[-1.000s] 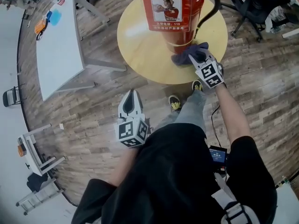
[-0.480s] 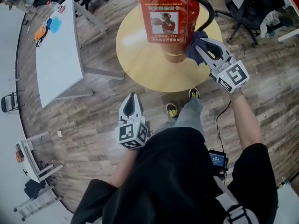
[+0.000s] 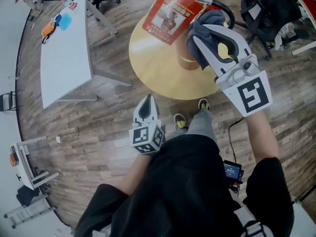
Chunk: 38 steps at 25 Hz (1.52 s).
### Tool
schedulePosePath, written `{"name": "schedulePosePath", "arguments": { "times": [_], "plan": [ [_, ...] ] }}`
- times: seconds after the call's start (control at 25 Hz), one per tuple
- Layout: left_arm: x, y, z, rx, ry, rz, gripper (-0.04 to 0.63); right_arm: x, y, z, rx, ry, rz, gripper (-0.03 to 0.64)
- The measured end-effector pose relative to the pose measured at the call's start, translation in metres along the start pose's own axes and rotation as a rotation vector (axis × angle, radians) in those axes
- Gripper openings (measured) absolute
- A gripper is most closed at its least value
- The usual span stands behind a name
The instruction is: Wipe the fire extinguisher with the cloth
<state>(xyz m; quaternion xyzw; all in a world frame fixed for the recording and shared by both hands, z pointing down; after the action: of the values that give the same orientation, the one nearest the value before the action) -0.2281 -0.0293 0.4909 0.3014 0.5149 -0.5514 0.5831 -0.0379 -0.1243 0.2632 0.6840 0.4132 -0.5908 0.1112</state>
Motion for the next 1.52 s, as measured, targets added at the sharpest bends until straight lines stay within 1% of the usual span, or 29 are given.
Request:
{"name": "schedulePosePath", "arguments": {
  "times": [0.04, 0.08, 0.12, 0.2, 0.24, 0.32, 0.4, 0.44, 0.48, 0.52, 0.56, 0.6, 0.64, 0.68, 0.76, 0.84, 0.92, 1.08, 1.2, 1.32, 1.36, 1.44, 1.52],
  "plan": [
    [0.001, -0.001, -0.002, 0.004, 0.003, -0.006, 0.023, -0.002, -0.009, 0.004, -0.024, 0.001, -0.028, 0.077],
    [0.002, -0.002, -0.003, 0.006, 0.005, -0.009, 0.025, -0.009, -0.020, 0.006, -0.034, -0.030, -0.060, 0.077],
    [0.004, -0.004, -0.004, 0.007, 0.005, -0.012, 0.024, -0.025, -0.031, 0.007, -0.019, -0.107, -0.118, 0.077],
    [0.006, -0.009, -0.006, 0.016, 0.001, -0.018, 0.024, -0.071, -0.058, 0.011, 0.051, -0.291, -0.278, 0.078],
    [0.006, -0.012, -0.007, 0.024, -0.002, -0.017, 0.023, -0.096, -0.071, 0.014, 0.073, -0.341, -0.322, 0.077],
    [0.001, -0.016, -0.011, 0.037, -0.009, -0.009, 0.023, -0.148, -0.097, 0.012, 0.106, -0.425, -0.338, 0.077],
    [-0.006, -0.018, -0.016, 0.045, -0.021, 0.001, 0.025, -0.206, -0.123, 0.002, 0.138, -0.539, -0.337, 0.077],
    [-0.010, -0.021, -0.019, 0.050, -0.031, 0.005, 0.024, -0.233, -0.136, -0.001, 0.153, -0.600, -0.364, 0.077],
    [-0.013, -0.024, -0.021, 0.054, -0.042, 0.009, 0.025, -0.260, -0.148, -0.003, 0.175, -0.666, -0.416, 0.077],
    [-0.015, -0.027, -0.022, 0.059, -0.055, 0.013, 0.025, -0.286, -0.161, -0.005, 0.209, -0.739, -0.468, 0.077],
    [-0.017, -0.029, -0.024, 0.062, -0.066, 0.017, 0.025, -0.312, -0.172, -0.009, 0.248, -0.818, -0.490, 0.078],
    [-0.019, -0.032, -0.026, 0.065, -0.076, 0.021, 0.025, -0.336, -0.181, -0.014, 0.274, -0.891, -0.479, 0.077],
    [-0.020, -0.034, -0.027, 0.069, -0.084, 0.025, 0.025, -0.353, -0.185, -0.018, 0.278, -0.938, -0.460, 0.077],
    [-0.022, -0.036, -0.028, 0.072, -0.091, 0.031, 0.025, -0.361, -0.186, -0.020, 0.264, -0.952, -0.445, 0.077],
    [-0.028, -0.036, -0.028, 0.074, -0.106, 0.040, 0.025, -0.363, -0.184, -0.024, 0.237, -0.937, -0.405, 0.077],
    [-0.032, -0.034, -0.024, 0.062, -0.119, 0.046, 0.023, -0.360, -0.179, -0.033, 0.263, -0.921, -0.360, 0.077],
    [-0.032, -0.032, -0.021, 0.048, -0.123, 0.050, 0.025, -0.356, -0.174, -0.049, 0.305, -0.901, -0.347, 0.077],
    [-0.029, -0.030, -0.016, 0.024, -0.120, 0.056, 0.024, -0.351, -0.158, -0.084, 0.341, -0.877, -0.326, 0.077],
    [-0.029, -0.026, -0.012, 0.002, -0.128, 0.058, 0.025, -0.350, -0.141, -0.108, 0.382, -0.902, -0.355, 0.075],
    [-0.026, -0.022, -0.006, -0.017, -0.124, 0.057, 0.023, -0.358, -0.115, -0.122, 0.404, -0.964, -0.380, 0.075],
    [-0.028, -0.020, -0.004, -0.025, -0.127, 0.058, 0.025, -0.361, -0.107, -0.124, 0.426, -0.986, -0.390, 0.075],
    [-0.033, -0.012, 0.000, -0.045, -0.135, 0.064, 0.023, -0.366, -0.095, -0.126, 0.489, -1.021, -0.445, 0.074],
    [-0.039, -0.001, 0.002, -0.067, -0.141, 0.064, 0.023, -0.370, -0.083, -0.130, 0.513, -1.049, -0.487, 0.074]
  ]
}}
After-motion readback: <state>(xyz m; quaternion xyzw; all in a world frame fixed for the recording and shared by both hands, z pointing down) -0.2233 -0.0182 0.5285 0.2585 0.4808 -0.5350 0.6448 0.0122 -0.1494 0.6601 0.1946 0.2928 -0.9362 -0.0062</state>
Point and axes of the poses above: the fingertips, and each gripper's own axes: z forward along the fingers, y to its right, x out of its top, the point moved 3 cm from there along -z, backward along the fingers, and after that the axes turned 6 degrees about y, right-handed, at the moved point
